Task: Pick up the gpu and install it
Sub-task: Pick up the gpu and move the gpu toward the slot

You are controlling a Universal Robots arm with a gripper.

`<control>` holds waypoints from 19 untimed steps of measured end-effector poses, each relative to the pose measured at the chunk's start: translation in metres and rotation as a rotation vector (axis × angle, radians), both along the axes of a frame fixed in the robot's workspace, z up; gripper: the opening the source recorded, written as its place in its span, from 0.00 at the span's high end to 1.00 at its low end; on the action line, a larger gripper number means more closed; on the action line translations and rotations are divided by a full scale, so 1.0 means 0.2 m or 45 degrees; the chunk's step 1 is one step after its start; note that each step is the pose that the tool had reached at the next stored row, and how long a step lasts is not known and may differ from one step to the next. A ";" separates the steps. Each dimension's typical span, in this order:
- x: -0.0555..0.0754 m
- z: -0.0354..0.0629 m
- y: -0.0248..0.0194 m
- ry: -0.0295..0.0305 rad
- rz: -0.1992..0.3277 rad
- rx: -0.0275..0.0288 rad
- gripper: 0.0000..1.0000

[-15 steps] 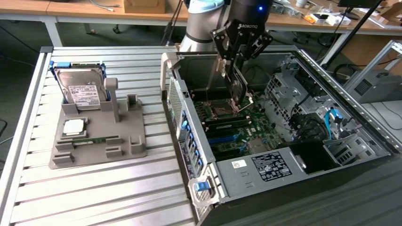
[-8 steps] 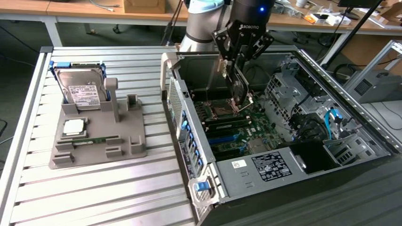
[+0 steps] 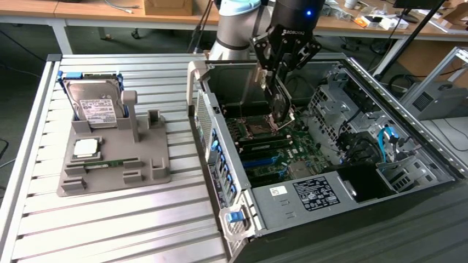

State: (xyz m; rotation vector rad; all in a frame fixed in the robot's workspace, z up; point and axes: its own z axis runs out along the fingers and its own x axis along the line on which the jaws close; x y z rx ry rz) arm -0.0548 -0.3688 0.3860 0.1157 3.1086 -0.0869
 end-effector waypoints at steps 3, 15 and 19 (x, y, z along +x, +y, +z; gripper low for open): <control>0.01 0.000 -0.004 0.0000 0.000 0.0369 0.73; 0.12 -0.050 -0.148 0.0003 0.000 0.1100 0.73; 0.14 -0.059 -0.173 0.0004 0.000 0.1100 0.73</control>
